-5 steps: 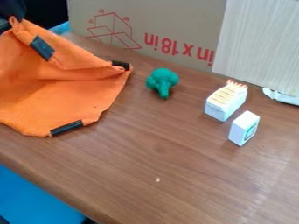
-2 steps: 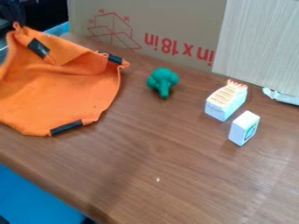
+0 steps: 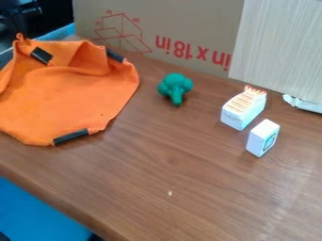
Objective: Fold the orange cloth
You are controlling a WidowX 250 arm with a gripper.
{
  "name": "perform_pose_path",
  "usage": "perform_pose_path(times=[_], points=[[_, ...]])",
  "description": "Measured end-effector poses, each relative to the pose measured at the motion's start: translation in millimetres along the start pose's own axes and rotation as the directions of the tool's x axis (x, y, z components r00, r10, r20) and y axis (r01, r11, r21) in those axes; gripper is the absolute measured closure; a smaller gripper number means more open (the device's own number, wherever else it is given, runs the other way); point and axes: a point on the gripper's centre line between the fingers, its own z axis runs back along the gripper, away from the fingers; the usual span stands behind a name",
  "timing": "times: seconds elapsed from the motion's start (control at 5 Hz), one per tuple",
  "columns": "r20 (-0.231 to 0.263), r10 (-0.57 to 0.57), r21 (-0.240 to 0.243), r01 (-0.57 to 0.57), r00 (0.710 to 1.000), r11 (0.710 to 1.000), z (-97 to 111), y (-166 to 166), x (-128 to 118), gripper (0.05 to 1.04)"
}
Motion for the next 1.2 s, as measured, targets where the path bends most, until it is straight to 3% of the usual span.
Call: perform_pose_path(times=[0.2, 0.4, 0.6, 0.8, 1.0, 1.2], points=[[0.022, -0.031, 0.016, 0.030, 0.999, 0.999, -18, 3, -4, 0.879], [0.162, -0.115, 0.025, 0.112, 0.980, 0.993, 9, -5, -11, 0.652], [0.310, -0.201, 0.043, 0.197, 0.929, 0.979, 31, -21, -24, 0.366], [0.408, -0.223, 0.040, 0.227, 0.885, 0.973, 42, -27, -36, 0.119], [0.463, -0.265, 0.027, 0.285, 0.846, 0.958, 62, -33, -50, 0.082], [0.454, -0.331, 0.009, 0.367, 0.827, 0.930, 83, -35, -82, 0.083]])
